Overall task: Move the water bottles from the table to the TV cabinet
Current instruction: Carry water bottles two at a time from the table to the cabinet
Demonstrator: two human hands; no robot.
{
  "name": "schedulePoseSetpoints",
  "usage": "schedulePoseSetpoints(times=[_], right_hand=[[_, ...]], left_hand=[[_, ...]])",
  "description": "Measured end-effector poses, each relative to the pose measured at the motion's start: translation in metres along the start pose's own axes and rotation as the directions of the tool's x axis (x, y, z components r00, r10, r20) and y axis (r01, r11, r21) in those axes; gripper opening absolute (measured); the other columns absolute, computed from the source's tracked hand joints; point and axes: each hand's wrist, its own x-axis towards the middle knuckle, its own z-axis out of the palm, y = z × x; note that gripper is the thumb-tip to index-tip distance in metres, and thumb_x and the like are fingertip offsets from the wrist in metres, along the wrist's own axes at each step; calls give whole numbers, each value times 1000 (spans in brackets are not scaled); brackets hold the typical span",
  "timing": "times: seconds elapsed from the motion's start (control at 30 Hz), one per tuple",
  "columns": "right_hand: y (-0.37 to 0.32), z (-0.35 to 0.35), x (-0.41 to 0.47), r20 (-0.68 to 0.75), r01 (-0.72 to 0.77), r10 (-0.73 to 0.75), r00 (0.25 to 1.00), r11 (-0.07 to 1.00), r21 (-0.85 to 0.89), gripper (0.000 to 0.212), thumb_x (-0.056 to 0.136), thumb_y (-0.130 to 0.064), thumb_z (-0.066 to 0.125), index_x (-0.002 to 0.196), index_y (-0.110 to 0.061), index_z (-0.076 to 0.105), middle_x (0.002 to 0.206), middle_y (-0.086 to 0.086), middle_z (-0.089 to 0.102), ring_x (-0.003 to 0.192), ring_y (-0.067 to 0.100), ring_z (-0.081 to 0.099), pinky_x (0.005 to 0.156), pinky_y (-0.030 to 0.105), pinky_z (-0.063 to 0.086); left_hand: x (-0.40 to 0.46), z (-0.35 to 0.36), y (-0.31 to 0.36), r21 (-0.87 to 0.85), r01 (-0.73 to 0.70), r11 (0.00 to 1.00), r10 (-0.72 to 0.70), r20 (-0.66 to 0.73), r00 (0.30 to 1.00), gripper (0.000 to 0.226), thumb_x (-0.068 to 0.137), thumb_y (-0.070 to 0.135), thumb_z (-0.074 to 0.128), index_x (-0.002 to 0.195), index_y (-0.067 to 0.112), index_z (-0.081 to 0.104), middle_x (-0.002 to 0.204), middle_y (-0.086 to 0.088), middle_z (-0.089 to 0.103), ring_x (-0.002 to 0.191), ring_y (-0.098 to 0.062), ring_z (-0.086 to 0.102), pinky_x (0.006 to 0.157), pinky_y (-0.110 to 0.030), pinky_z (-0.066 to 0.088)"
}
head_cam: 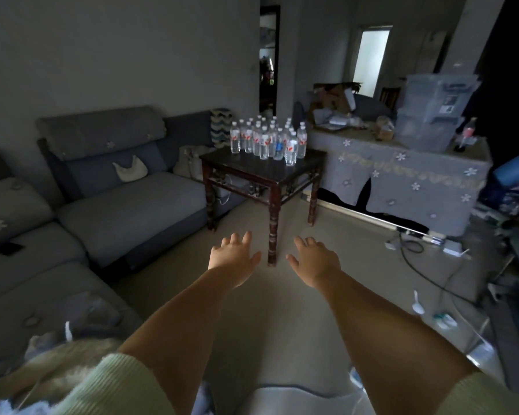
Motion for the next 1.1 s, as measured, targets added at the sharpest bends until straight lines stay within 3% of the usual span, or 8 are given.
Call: schedulePoseSetpoints(times=[0.27, 0.77, 0.93, 1.1], right_hand=[[-9, 4, 134, 71, -34, 32, 997, 999, 27, 50, 99, -48, 32, 137, -16, 41, 129, 11, 50, 118, 30, 49, 89, 40, 42], [47, 50, 414, 151, 39, -34, 988, 999, -33, 50, 99, -50, 33, 132, -15, 44, 123, 10, 55, 113, 27, 55, 81, 35, 43], [62, 48, 512, 139, 46, -45, 989, 999, -6, 50, 99, -48, 34, 136, -15, 43, 129, 10, 54, 119, 27, 53, 93, 38, 44], [48, 64, 591, 157, 86, -90, 983, 996, 29, 50, 99, -48, 36, 136, -15, 42, 133, 11, 52, 122, 28, 52, 96, 42, 46]], left_hand=[[126, 0, -26, 34, -19, 999, 17, 51, 999, 50, 96, 53, 31, 130, 19, 44, 132, -8, 50, 122, -27, 46, 95, -41, 38], [402, 53, -36, 26, 98, 995, -101, 148, 984, 50, 96, 54, 30, 123, 16, 49, 124, -10, 53, 116, -28, 49, 86, -41, 42], [492, 56, -30, -31, 116, 993, -112, 114, 987, 50, 96, 52, 34, 123, 15, 52, 123, -10, 55, 115, -27, 50, 89, -41, 42], [567, 69, -59, -17, 124, 992, -120, 143, 982, 51, 96, 51, 32, 133, 19, 44, 129, -10, 53, 120, -29, 48, 91, -42, 42]])
